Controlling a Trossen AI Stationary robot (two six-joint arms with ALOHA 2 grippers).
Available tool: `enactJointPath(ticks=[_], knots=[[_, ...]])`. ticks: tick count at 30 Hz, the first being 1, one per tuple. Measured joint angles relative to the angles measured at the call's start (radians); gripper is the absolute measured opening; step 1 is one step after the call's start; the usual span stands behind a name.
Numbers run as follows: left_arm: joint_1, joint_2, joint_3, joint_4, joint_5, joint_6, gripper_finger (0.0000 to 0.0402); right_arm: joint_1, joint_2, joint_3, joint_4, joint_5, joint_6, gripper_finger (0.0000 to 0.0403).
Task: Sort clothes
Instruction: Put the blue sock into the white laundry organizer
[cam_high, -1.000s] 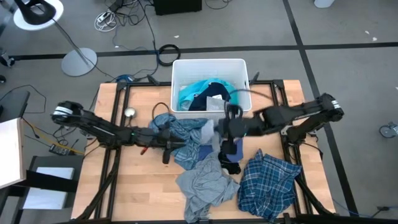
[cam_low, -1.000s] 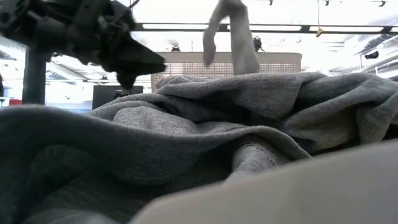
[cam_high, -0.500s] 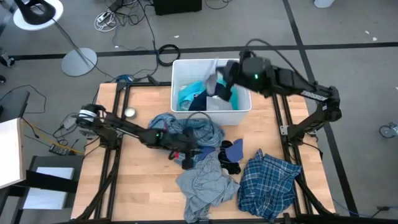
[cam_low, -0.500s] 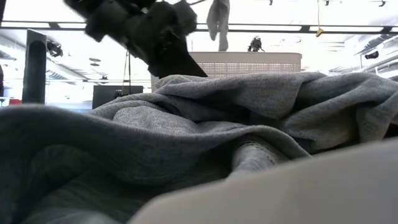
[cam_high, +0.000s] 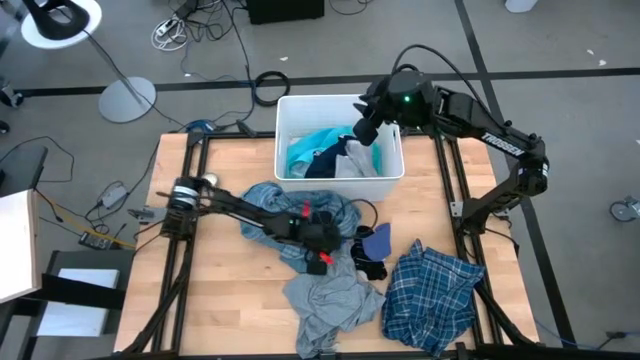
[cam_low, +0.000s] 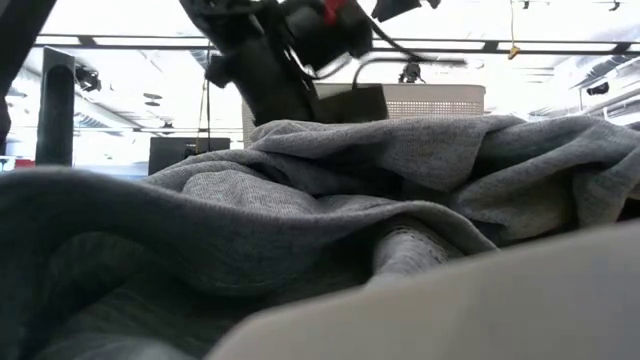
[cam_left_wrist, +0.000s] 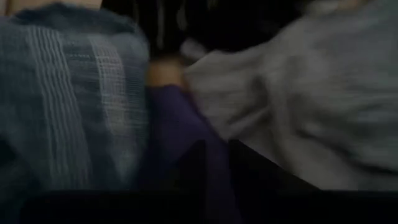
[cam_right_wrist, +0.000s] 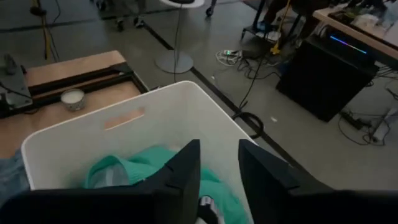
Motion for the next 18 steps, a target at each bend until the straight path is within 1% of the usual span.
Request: enactJointPath(ticks=[3, 6, 8, 10, 13, 18], knots=[[0.000, 0.049, 0.040, -0.010, -0.051, 0.023, 0.0061, 0.016, -0.001, 0.000, -0.010, -0.011, 0.002, 0.0123], [-0.001, 0.062, 0.073, -0.071, -0.062, 0.024, 0.0018, 0.036, -0.002, 0.000, -0.016, -0.018, -0.003, 0.0129], [-0.001, 0.054, 0.094, -0.130, -0.066, 0.025, 0.0007, 0.049, -0.002, 0.000, -0.023, -0.018, -0.005, 0.0130], [-0.001, 0.033, 0.118, -0.216, -0.066, 0.032, 0.0003, 0.059, -0.004, 0.000, -0.030, -0.018, -0.006, 0.0130], [-0.001, -0.029, 0.169, -0.285, -0.074, 0.040, 0.0002, 0.076, -0.010, 0.000, -0.070, -0.018, -0.004, 0.0129], [-0.001, -0.142, 0.209, -0.390, -0.089, 0.042, 0.0001, 0.115, -0.035, 0.000, -0.230, -0.018, 0.017, 0.0128]])
